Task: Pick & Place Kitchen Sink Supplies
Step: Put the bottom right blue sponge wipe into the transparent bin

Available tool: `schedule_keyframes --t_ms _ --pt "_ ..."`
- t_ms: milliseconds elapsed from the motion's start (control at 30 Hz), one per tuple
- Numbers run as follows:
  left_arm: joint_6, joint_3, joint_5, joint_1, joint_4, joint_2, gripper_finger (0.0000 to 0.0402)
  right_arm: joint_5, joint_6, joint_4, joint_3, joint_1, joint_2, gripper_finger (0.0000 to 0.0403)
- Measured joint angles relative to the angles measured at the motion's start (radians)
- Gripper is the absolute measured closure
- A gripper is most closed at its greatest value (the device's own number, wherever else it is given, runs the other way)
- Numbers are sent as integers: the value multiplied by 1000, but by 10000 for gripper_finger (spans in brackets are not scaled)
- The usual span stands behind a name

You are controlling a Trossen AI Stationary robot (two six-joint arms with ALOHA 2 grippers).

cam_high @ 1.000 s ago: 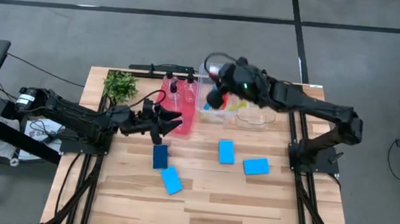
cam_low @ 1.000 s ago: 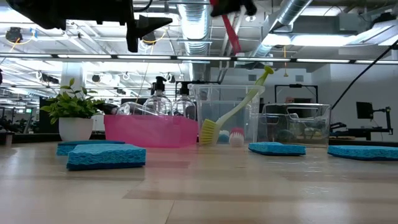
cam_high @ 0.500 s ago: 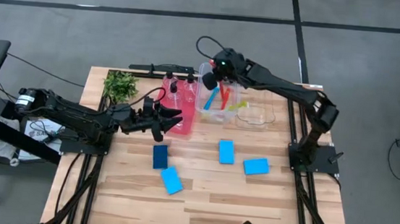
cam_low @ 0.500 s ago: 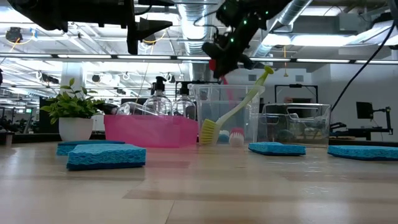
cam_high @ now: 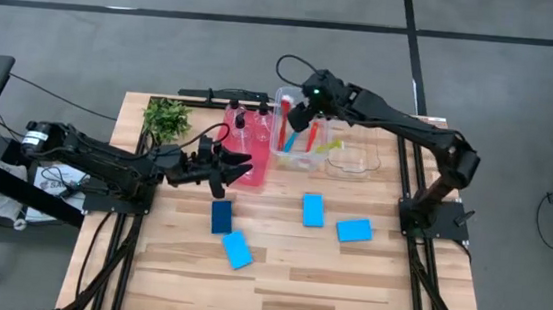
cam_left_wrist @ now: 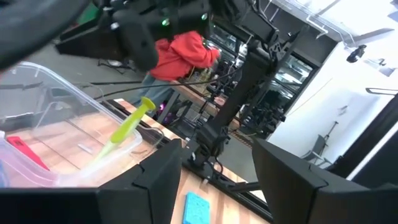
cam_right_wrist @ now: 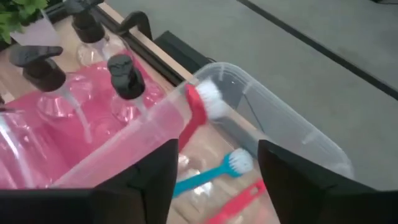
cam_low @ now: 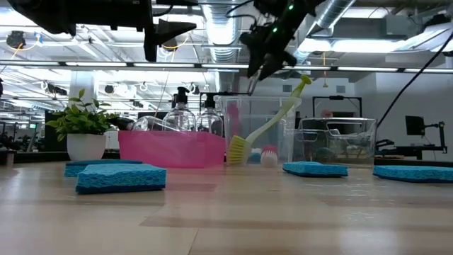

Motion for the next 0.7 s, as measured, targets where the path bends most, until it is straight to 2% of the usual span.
schedule_keyframes --t_ms 233,367,467,700 --pt "1 0 1 -40 -8 0 202 5 11 -97 0 45 -156 181" --pt "9 0 2 -68 -60 0 202 6 11 -99 0 115 -277 182" --pt "27 0 2 -86 -162 0 202 17 8 -99 0 192 -368 184" --pt "64 0 -1 -137 -521 0 202 30 -30 -169 1 422 -523 183"
